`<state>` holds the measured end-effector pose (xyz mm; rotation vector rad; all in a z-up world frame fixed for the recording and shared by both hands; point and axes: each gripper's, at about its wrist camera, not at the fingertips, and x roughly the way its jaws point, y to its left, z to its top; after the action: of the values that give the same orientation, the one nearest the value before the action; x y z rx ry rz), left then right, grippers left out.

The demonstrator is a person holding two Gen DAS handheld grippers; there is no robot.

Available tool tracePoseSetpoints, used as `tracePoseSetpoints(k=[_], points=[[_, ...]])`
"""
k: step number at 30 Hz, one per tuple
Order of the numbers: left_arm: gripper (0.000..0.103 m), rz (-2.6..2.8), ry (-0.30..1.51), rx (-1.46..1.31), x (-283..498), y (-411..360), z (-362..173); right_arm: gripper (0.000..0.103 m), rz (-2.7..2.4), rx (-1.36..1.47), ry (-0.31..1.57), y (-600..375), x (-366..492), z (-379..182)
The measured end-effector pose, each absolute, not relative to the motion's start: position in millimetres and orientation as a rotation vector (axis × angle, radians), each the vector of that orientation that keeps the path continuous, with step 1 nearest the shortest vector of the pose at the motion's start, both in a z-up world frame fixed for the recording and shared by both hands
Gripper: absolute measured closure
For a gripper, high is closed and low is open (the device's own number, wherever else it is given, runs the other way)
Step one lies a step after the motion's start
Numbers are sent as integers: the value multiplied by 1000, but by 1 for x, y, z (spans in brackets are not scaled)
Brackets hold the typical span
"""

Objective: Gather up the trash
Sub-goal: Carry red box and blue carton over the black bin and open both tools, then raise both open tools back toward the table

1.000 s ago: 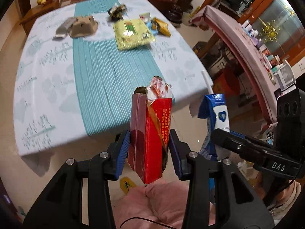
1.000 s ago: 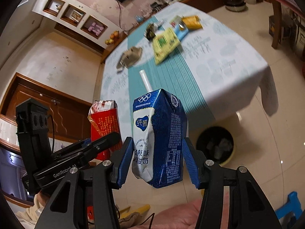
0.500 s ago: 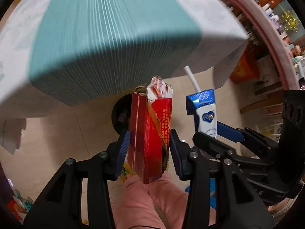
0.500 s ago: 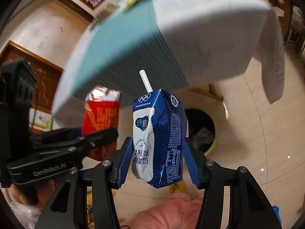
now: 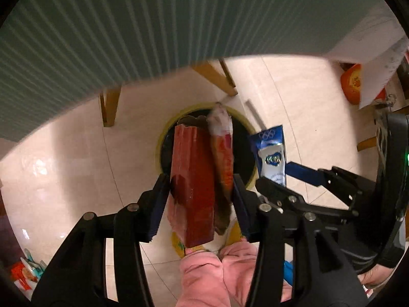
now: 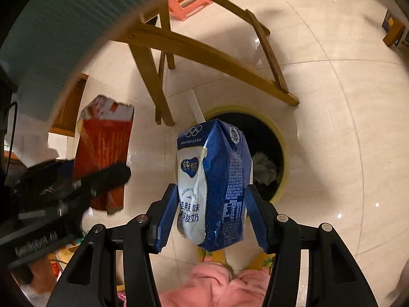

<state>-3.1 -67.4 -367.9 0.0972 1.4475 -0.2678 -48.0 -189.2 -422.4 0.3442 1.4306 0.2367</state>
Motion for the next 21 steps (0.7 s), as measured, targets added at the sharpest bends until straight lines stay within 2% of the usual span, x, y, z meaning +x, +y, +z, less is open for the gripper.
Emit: tracePoseSetpoints(k=[3,5,7,21], points=[[47,-248,1464,111,-4,-64,-384,49,220,320,1431,-184,-41,-435],[29,-234,1459,109,-2,-60,-387,49,211,326,1427,-182,-36,-438],[24,-232,1449,95,-3,-55,-387,49,206,333,1422,-183,-35,-436],[23,-206,1401,78,-8,-34,-346,49,207,325,1381,-178,-32,-386]])
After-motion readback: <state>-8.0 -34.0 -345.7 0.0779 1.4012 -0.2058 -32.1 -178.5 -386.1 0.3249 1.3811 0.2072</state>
